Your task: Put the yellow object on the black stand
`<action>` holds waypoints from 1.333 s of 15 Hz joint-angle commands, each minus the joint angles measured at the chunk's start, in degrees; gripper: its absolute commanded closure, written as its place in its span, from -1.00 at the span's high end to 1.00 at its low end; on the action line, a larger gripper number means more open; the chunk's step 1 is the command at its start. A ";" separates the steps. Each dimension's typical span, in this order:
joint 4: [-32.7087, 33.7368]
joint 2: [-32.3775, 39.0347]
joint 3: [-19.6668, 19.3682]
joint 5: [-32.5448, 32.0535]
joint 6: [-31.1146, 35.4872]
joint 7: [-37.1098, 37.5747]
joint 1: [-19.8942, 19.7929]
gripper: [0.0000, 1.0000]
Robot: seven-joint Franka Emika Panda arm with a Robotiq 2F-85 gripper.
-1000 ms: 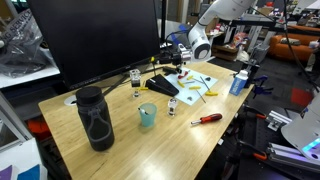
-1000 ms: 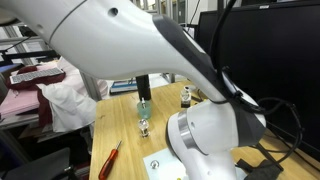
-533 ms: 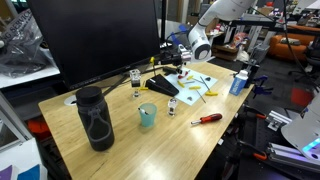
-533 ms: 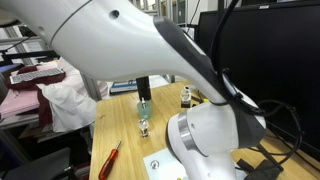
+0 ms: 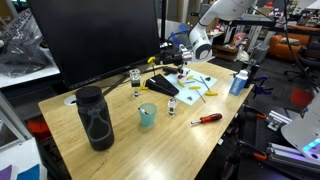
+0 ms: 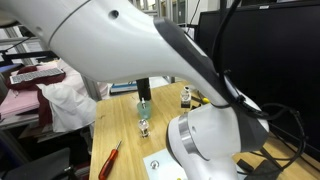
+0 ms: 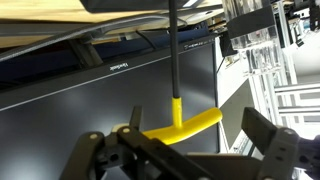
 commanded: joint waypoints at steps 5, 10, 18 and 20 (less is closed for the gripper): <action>-7.38 -6.54 -2.11 0.87 4.20 2.89 0.84 1.00; -16.12 -14.54 -1.95 0.95 6.72 6.64 1.19 1.00; -24.09 -18.12 -1.65 1.43 10.55 10.47 3.96 1.00; -25.68 -19.23 -1.45 0.55 10.90 11.13 4.70 1.00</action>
